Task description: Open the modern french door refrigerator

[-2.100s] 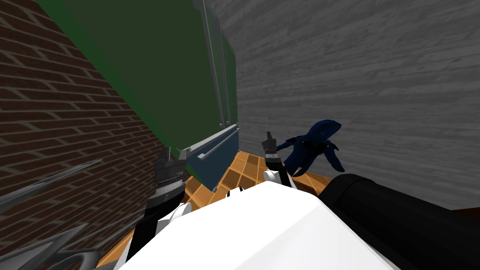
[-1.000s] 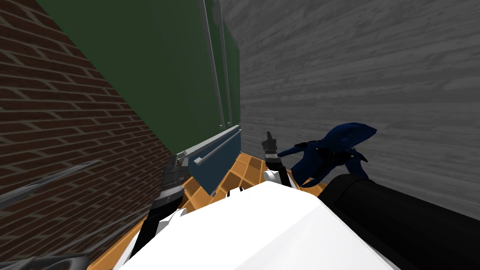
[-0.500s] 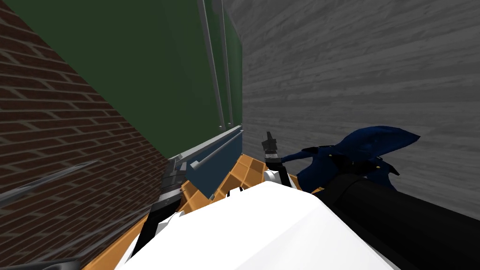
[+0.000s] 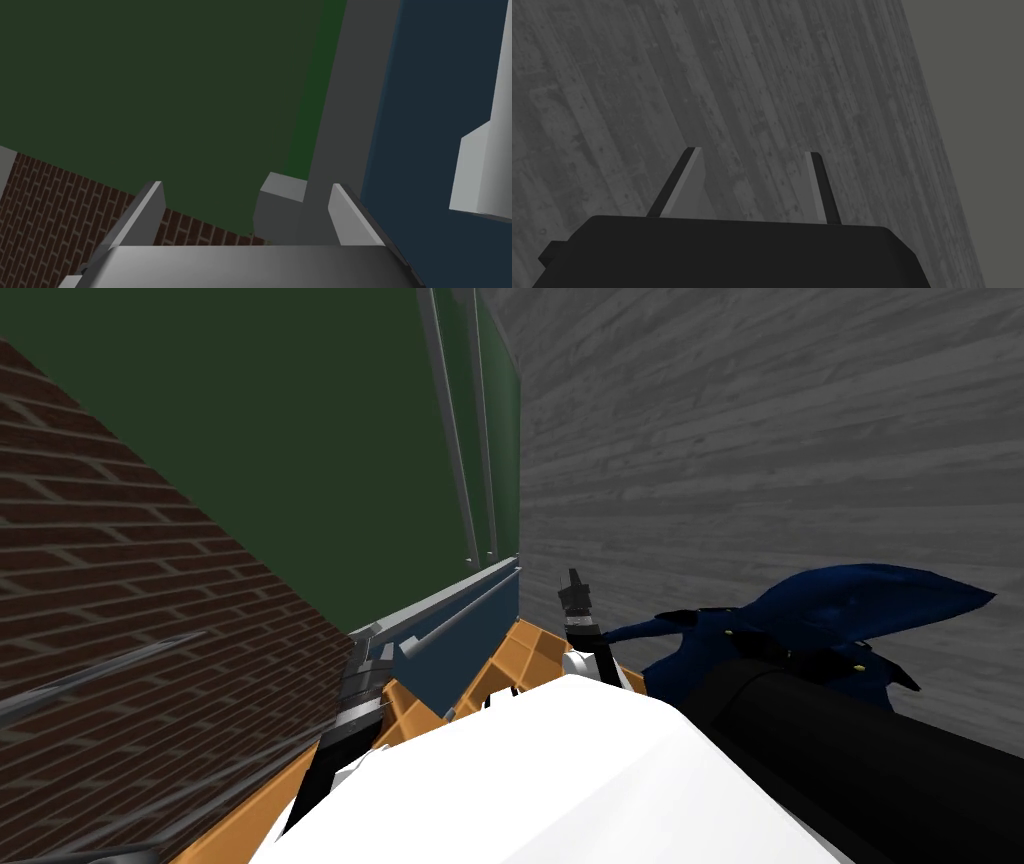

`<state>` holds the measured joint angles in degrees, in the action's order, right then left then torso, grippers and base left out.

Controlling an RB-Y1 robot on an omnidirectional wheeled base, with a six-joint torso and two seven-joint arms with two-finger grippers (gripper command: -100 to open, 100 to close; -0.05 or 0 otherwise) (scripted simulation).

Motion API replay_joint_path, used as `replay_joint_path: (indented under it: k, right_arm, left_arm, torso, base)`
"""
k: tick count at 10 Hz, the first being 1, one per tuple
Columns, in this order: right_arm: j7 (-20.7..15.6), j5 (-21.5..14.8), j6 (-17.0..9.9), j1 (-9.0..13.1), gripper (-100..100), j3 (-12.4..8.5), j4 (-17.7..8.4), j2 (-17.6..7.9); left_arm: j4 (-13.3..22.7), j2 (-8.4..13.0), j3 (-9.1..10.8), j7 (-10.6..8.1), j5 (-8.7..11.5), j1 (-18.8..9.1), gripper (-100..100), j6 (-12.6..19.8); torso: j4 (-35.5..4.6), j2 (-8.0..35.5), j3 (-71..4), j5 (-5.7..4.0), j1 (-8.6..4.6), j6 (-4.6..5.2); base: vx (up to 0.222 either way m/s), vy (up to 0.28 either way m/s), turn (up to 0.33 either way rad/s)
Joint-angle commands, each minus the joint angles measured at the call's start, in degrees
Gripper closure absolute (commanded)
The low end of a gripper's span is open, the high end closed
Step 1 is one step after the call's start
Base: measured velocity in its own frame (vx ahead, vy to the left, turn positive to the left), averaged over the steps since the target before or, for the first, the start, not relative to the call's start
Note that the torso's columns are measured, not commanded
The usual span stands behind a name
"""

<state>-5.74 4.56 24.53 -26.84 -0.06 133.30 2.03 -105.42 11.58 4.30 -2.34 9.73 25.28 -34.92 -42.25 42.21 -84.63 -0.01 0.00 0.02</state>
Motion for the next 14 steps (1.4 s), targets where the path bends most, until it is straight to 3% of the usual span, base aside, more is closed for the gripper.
replay_joint_path:
  k: [1,9,14]
  right_arm:
    - [0.00,0.00,0.00,0.00,0,0.00,0.00,0.00]
    - [0.00,0.00,0.00,0.00,0,0.00,0.00,0.00]
    - [0.00,0.00,0.00,0.00,0,0.00,0.00,0.00]
  left_arm:
    - [4.12,-0.34,0.95,-0.71,0.91,-0.38,-100,-1.85]
    - [14.46,-1.90,4.10,-3.14,3.80,-1.34,-100,-6.06]
    - [19.98,-6.04,5.76,-4.42,5.32,-1.87,-100,-8.25]
  torso:
    - [-0.04,0.13,0.09,0.02,0.04,-0.02]
    - [0.07,-0.11,-0.04,0.08,0.07,0.03]
    - [0.10,-0.19,-0.07,0.12,-0.03,0.18]
  base:
    - [0.073,-0.066,0.099]
    - [0.079,-0.068,0.078]
    - [0.057,-0.063,0.066]
